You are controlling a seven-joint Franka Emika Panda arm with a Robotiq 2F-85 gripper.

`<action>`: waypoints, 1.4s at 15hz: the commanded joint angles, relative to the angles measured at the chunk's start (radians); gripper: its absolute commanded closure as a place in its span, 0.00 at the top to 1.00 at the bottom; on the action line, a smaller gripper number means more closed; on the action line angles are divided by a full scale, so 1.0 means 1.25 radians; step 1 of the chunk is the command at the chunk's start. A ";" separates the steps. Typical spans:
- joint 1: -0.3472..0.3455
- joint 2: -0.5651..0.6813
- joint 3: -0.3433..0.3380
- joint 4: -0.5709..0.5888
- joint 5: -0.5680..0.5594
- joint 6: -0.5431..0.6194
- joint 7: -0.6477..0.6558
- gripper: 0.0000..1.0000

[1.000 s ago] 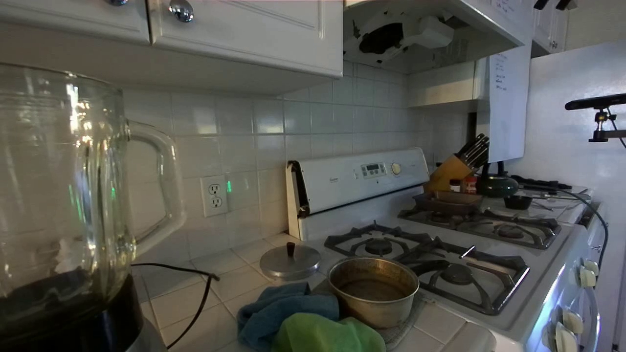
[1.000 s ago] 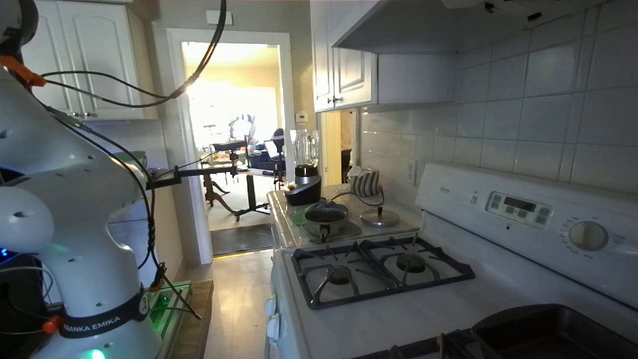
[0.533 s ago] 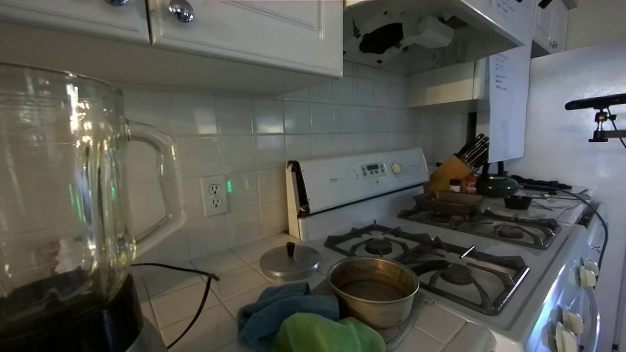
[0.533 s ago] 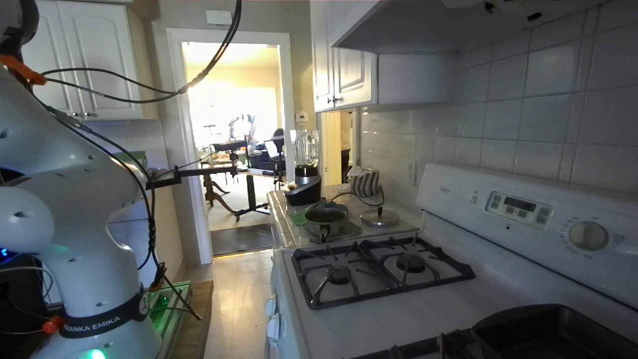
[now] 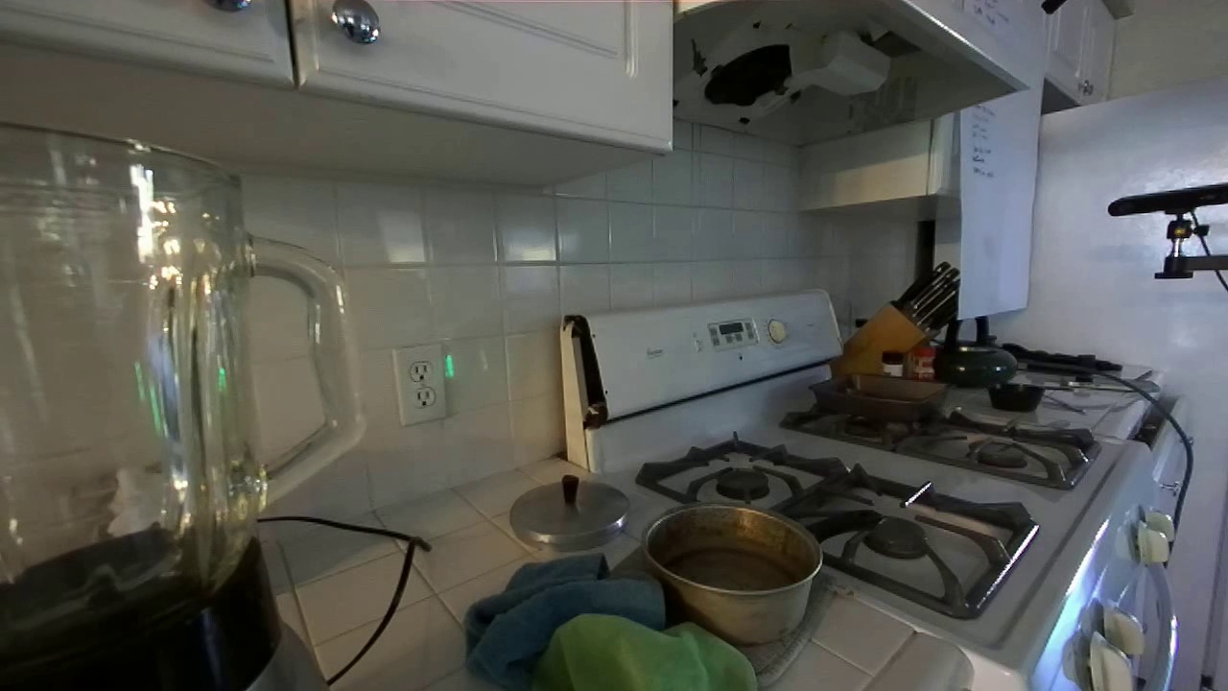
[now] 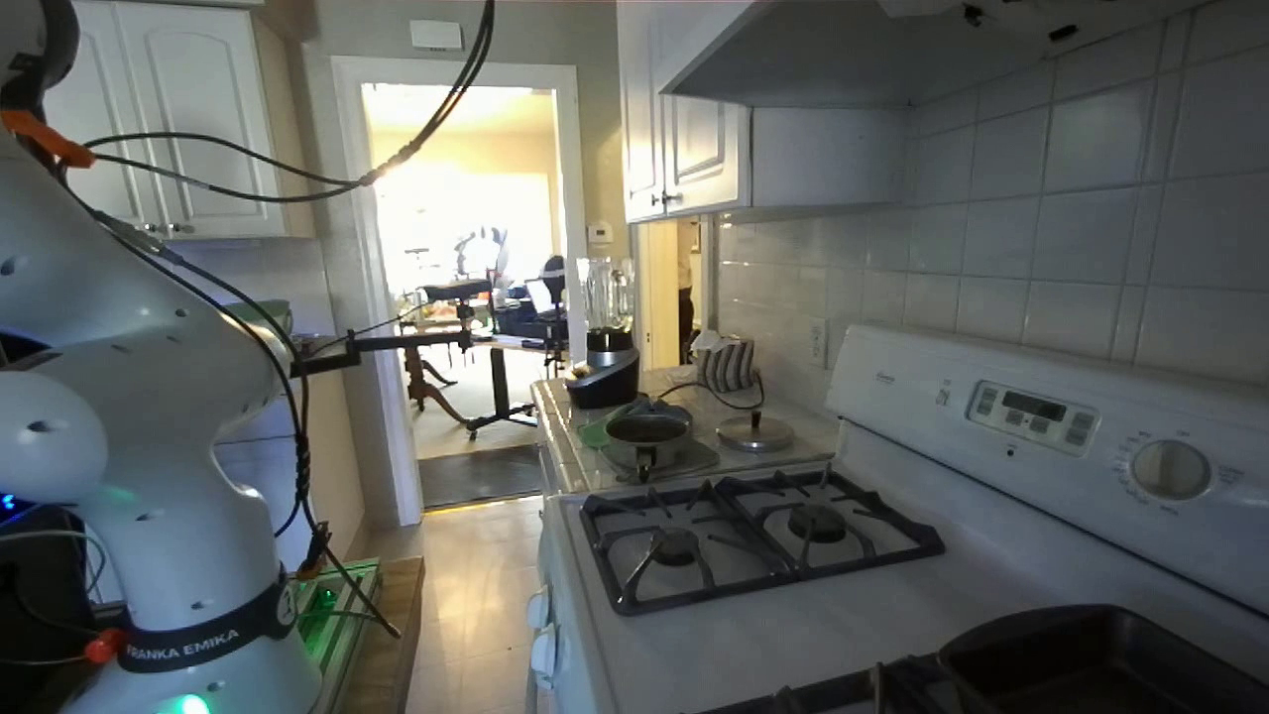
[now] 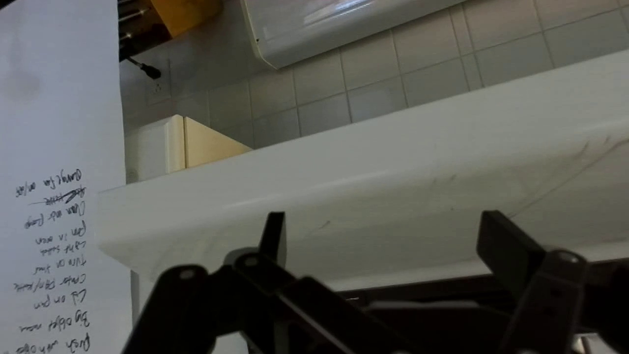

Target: Turn on the light

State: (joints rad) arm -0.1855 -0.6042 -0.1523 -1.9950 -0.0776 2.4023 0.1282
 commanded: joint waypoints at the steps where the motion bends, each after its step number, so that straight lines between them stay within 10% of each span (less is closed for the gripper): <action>1: -0.008 0.002 0.005 0.003 0.008 -0.001 -0.006 1.00; 21: 0.017 0.241 -0.062 0.292 0.024 0.075 -0.159 1.00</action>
State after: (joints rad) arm -0.1894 -0.3965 -0.1994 -1.7524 -0.0778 2.5243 -0.0058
